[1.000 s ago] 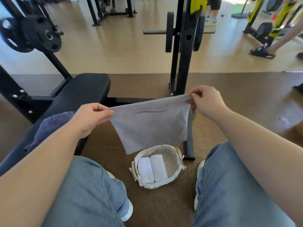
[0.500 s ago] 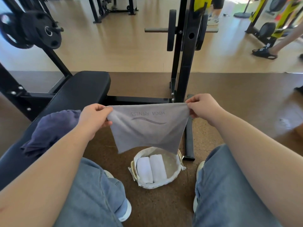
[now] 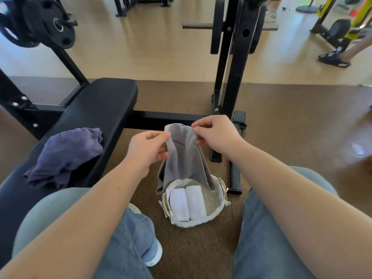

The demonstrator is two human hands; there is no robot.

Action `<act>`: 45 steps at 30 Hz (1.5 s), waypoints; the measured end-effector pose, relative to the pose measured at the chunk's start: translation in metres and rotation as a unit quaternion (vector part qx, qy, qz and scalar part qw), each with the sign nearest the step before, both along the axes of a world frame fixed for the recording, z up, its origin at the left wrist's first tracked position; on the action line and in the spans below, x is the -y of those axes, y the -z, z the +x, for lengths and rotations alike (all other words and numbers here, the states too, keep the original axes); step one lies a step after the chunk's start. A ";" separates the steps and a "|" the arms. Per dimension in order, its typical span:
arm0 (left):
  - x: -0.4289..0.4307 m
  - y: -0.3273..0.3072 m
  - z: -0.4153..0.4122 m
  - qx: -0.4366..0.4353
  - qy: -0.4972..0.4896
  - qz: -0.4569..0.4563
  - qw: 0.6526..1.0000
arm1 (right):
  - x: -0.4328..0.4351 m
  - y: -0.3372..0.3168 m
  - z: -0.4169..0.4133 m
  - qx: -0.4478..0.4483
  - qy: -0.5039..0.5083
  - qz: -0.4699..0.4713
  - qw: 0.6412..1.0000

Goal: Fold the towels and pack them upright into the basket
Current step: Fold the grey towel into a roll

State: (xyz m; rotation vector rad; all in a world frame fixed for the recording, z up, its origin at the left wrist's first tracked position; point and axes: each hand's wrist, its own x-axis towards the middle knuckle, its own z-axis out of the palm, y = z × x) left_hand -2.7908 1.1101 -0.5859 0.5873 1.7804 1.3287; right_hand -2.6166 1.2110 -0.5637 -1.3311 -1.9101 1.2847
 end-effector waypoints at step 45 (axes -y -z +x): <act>-0.009 0.029 -0.022 0.120 -0.061 -0.092 0.987 | 0.016 0.003 -0.007 0.101 -0.116 0.168 0.974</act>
